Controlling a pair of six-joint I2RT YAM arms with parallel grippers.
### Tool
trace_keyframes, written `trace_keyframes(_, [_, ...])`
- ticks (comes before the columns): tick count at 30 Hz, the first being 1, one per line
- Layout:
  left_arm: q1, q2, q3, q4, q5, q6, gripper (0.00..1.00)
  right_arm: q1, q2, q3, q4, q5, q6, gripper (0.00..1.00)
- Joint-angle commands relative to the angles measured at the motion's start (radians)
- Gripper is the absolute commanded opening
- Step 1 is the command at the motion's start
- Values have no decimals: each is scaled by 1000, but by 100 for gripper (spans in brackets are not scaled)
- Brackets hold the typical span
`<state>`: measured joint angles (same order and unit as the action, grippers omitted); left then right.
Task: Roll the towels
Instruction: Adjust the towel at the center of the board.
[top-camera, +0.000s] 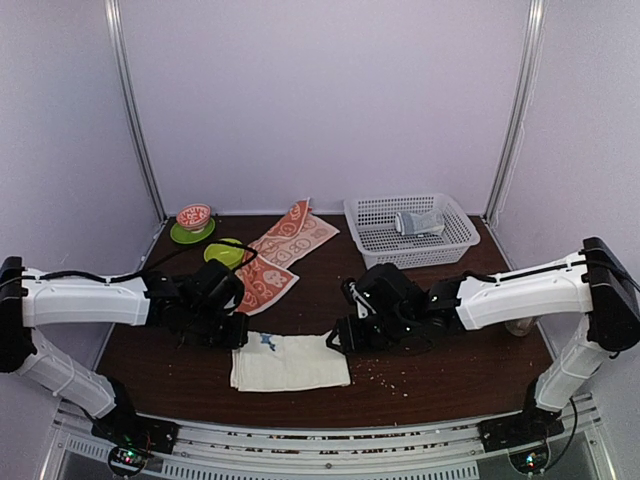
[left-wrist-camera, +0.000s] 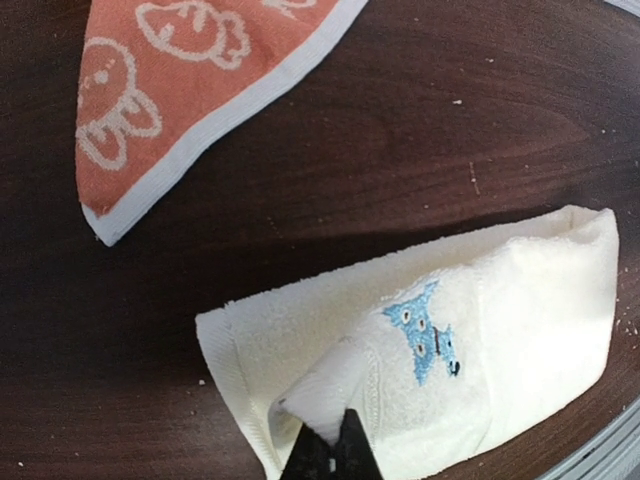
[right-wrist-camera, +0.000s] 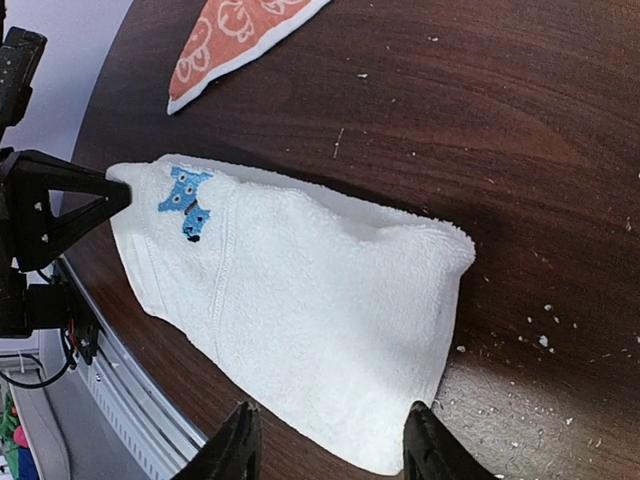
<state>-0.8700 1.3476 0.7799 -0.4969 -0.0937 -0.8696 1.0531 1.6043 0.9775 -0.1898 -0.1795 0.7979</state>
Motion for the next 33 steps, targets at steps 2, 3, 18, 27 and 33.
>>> trace_keyframes(2, [43,32,8,7,-18,26,0,-12,66,0,21,17,65,49])
trace_keyframes(3, [45,36,8,11,-17,31,0,-15,78,-1,32,16,75,49])
trace_keyframes(18, [159,139,10,84,45,98,0,-22,271,154,-222,74,-9,20])
trace_keyframes(27, [218,243,24,125,84,131,0,-21,302,219,-365,133,-79,20])
trace_keyframes(33, [218,247,39,122,94,138,21,-22,235,236,-357,113,-69,40])
